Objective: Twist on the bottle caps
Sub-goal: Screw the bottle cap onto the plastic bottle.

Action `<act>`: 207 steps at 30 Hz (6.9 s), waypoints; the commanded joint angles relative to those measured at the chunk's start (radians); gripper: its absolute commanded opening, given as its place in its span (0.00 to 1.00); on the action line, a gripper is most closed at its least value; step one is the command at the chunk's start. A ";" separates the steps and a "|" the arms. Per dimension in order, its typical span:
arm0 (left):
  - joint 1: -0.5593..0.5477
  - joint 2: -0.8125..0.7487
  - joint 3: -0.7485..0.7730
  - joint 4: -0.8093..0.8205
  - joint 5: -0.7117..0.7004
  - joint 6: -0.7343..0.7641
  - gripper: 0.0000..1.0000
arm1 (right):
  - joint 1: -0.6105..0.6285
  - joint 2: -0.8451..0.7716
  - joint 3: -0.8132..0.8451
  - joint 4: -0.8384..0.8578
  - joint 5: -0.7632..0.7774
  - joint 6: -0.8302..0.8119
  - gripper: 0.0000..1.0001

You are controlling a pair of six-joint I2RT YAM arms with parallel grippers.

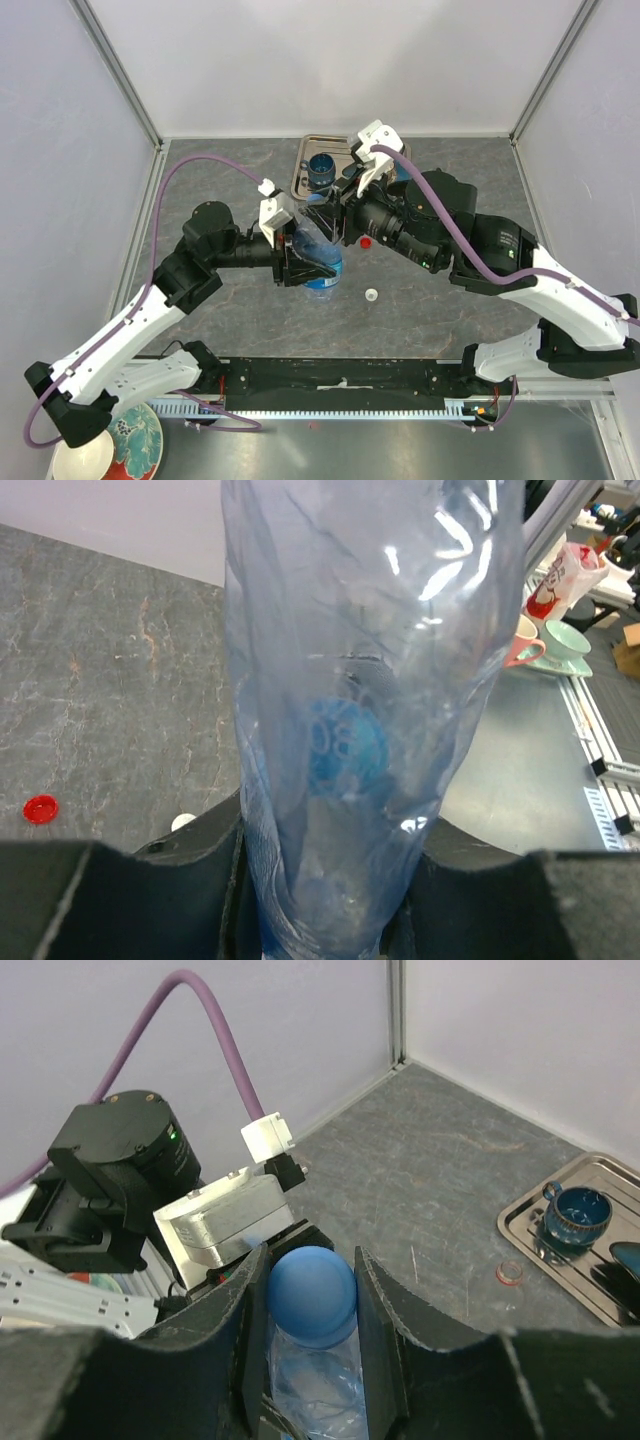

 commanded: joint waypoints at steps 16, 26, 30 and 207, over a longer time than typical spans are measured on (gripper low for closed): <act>-0.089 0.055 0.117 -0.225 0.090 0.337 0.02 | -0.001 0.042 0.152 -0.256 -0.171 0.015 0.13; -0.100 0.059 0.121 -0.248 0.141 0.371 0.02 | -0.049 0.042 0.172 -0.255 -0.245 0.038 0.11; -0.100 0.058 0.126 -0.251 0.158 0.383 0.02 | -0.066 0.046 0.172 -0.246 -0.254 0.044 0.13; 0.012 -0.059 0.080 -0.025 -0.299 0.340 0.02 | -0.080 -0.014 -0.302 0.009 0.191 0.251 0.00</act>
